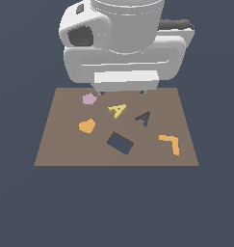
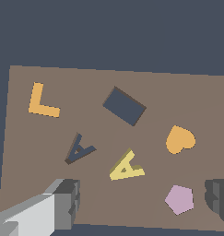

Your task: Insert a designated object into the corresponding slot on a board.

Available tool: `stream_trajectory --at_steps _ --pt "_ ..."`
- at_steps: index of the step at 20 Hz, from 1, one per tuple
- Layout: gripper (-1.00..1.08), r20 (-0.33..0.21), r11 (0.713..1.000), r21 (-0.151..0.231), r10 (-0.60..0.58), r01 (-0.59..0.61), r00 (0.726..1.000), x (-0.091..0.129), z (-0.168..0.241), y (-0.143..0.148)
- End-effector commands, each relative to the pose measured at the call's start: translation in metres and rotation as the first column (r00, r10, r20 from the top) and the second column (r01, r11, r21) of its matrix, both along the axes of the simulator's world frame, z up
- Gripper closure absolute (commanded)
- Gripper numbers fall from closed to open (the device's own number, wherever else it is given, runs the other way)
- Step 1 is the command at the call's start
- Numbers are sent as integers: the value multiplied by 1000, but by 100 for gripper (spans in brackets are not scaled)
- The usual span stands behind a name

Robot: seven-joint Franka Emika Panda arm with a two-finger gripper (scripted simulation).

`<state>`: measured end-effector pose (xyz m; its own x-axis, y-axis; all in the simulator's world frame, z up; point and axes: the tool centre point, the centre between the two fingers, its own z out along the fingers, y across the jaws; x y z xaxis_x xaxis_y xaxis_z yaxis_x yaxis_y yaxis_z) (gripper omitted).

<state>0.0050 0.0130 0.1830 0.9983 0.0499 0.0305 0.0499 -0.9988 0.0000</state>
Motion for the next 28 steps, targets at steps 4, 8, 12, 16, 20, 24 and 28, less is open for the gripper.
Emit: stream_trajectory --at_steps 4,8,12,16,20,24,28 --pt "-92 0 1000 0 -6 6 1000 0 -1 0" --pt "-92 -1 999 0 -35 35 999 -1 -4 -1" --pt "-92 -2 996 1 -86 86 996 -3 -11 -2" --pt "-92 -4 987 1 -160 160 987 -5 -20 -4" --pt "-92 -7 967 2 -256 256 967 -9 -32 -6" --pt "-92 -10 928 2 -371 372 928 -13 -48 -8" --pt "-92 -14 864 2 -503 503 864 -19 -66 -9"
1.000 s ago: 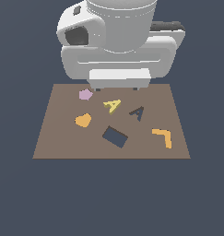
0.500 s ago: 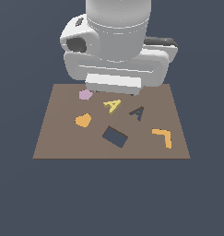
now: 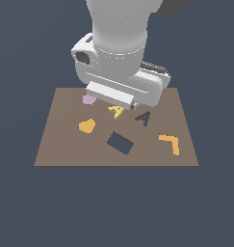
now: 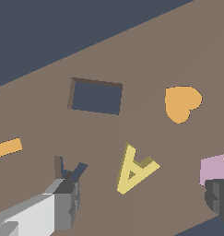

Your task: Insert a designated object into the corresponding slot on a board.

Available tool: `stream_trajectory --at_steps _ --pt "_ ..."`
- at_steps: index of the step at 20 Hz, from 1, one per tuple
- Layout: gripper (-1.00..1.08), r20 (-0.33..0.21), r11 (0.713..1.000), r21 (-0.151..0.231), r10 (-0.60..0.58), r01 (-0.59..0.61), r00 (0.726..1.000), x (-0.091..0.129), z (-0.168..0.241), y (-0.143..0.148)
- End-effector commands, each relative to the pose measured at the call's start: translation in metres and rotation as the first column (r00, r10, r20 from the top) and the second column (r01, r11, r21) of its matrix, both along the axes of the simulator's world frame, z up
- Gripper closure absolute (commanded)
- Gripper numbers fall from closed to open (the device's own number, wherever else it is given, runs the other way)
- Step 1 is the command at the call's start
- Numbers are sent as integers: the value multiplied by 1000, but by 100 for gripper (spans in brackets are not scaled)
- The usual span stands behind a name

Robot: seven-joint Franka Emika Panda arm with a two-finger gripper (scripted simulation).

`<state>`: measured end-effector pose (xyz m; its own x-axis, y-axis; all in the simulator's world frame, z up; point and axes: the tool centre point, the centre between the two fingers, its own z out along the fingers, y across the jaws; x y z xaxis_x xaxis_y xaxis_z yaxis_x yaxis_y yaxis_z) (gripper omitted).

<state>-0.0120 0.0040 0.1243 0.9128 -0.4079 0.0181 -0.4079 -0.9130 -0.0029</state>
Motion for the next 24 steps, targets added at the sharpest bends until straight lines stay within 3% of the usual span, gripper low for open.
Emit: stream_trajectory --at_steps 1,12,19,24 --pt "-92 -3 996 1 -95 95 996 -4 -12 -1" --pt "-92 -12 912 3 -411 411 912 -18 -53 0" --pt "-92 -16 856 4 -517 517 856 -22 -68 2" --pt "-92 -17 834 4 -551 551 834 -24 -74 3"
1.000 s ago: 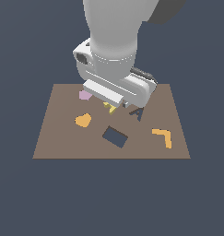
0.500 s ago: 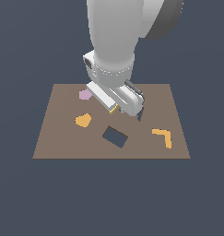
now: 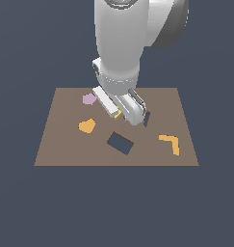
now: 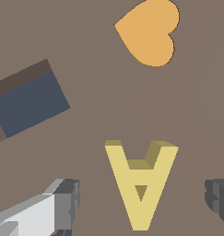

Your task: Insert a designated object into the corresponding slot on a board.

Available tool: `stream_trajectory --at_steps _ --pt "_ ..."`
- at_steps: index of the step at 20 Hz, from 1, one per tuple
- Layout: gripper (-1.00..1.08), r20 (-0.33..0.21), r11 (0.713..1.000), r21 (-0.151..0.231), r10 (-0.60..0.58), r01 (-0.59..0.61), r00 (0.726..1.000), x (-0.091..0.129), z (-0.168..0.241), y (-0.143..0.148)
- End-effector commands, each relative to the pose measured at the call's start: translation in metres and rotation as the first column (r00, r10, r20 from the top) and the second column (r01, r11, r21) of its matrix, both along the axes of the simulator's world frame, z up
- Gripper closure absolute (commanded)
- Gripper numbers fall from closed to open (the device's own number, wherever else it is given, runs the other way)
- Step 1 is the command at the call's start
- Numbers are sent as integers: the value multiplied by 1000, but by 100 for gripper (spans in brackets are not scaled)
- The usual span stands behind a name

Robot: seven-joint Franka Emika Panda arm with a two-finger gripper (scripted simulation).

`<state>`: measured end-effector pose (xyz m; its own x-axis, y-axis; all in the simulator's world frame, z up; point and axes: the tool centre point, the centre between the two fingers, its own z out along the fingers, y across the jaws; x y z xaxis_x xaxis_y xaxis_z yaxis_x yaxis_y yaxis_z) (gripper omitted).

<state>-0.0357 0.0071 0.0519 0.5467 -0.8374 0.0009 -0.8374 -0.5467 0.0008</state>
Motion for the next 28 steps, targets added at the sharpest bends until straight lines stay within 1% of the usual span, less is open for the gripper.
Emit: stream_trajectory --at_steps 1,7,16,17,28 --pt "-92 0 1000 1 -15 15 1000 0 -2 0" --pt "-92 0 1000 1 -14 14 1000 0 -3 1" --pt "-92 0 1000 1 -17 17 1000 -1 -22 0" --pt "108 0 1000 1 -17 17 1000 -1 -22 0" --pt "108 0 1000 1 -17 17 1000 -1 -22 1"
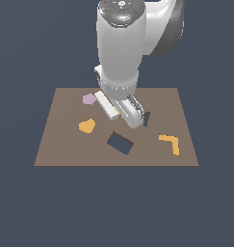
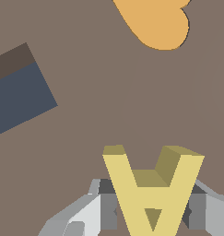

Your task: Insert a designated object into the corresponding slot on a board.

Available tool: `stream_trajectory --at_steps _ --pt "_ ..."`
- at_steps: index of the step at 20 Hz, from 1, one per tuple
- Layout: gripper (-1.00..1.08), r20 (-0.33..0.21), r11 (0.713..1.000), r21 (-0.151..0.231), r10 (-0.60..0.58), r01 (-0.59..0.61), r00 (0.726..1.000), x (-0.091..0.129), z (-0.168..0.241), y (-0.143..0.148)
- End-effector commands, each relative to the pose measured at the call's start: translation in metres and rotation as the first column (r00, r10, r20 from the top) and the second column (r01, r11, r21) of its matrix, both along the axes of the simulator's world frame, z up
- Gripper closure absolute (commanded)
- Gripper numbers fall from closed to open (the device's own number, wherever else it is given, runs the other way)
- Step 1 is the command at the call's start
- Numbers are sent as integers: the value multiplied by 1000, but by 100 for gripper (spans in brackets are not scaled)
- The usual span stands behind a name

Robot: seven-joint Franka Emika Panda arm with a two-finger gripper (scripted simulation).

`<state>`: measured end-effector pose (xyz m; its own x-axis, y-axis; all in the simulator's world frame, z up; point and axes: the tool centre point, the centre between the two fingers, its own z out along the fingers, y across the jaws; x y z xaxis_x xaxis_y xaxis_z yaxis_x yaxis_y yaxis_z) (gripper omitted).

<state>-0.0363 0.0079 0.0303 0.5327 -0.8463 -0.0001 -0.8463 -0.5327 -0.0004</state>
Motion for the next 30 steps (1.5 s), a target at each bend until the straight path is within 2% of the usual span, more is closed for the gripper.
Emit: stream_trajectory --at_steps 1,5,8,13,16,28,29,30 --pt "108 0 1000 0 2 -2 1000 0 0 0" --pt "108 0 999 0 41 -41 999 5 1 11" --pt "108 0 994 0 106 -106 994 11 3 29" --pt "108 0 968 0 250 -250 968 21 8 72" --pt "108 0 953 0 302 -302 953 23 10 88" --pt "108 0 948 1 317 -317 948 22 0 92" --pt "-92 0 948 1 317 -317 948 22 0 92" --pt "-92 0 948 1 317 -317 948 22 0 92"
